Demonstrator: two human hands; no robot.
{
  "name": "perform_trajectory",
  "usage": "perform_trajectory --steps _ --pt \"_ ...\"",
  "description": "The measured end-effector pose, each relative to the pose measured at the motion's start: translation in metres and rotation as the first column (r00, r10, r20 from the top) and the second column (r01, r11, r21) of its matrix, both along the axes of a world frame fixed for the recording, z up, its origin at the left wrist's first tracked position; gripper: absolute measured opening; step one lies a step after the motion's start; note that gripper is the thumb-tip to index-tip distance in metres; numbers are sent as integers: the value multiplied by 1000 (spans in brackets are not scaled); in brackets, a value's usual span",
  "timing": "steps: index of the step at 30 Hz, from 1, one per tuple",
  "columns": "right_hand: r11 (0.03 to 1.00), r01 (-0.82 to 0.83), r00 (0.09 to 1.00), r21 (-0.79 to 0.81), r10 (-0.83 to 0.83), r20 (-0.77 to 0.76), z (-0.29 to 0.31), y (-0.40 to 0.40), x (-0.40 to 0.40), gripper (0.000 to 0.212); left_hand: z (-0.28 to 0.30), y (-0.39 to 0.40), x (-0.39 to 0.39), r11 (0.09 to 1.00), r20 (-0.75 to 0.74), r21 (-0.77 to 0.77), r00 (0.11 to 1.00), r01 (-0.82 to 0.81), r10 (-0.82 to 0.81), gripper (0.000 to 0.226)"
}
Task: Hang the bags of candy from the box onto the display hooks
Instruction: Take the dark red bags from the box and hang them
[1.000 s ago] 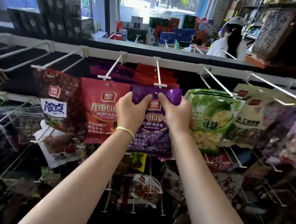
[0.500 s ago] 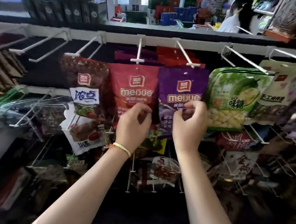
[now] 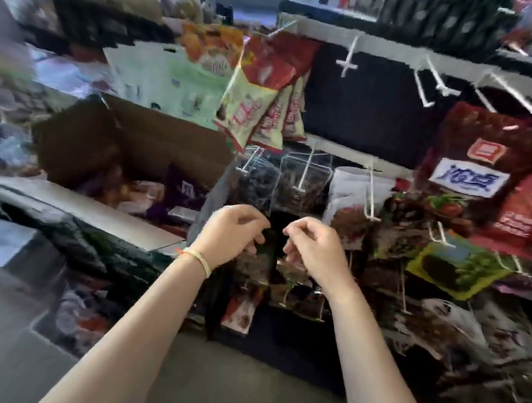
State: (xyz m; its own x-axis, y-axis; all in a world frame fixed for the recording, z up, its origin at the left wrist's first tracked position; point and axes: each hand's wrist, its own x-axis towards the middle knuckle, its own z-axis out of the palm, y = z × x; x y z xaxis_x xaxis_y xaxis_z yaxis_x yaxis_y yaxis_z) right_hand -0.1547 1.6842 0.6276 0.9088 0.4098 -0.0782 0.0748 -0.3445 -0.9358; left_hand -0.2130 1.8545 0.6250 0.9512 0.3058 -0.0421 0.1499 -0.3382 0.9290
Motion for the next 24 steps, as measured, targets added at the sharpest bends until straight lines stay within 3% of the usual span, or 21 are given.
perform_trajectory --steps 4,9,15,21,24 --pt "997 -69 997 19 69 -20 4 90 -19 15 -4 85 -18 997 7 -4 997 -82 82 16" --pt "990 -109 992 88 114 -54 0 168 -6 9 -19 173 3 977 -49 144 985 -159 168 15" --pt "979 -12 994 204 35 -107 -14 258 43 12 -45 249 52 926 -314 378 943 16 111 14" --pt "989 125 963 75 -102 -249 -51 353 88 29 -81 316 87 909 -444 415 882 48 156 17" --pt "979 199 887 -49 -201 -416 -87 377 99 30 -110 335 100 909 -462 416 869 38 175 29"
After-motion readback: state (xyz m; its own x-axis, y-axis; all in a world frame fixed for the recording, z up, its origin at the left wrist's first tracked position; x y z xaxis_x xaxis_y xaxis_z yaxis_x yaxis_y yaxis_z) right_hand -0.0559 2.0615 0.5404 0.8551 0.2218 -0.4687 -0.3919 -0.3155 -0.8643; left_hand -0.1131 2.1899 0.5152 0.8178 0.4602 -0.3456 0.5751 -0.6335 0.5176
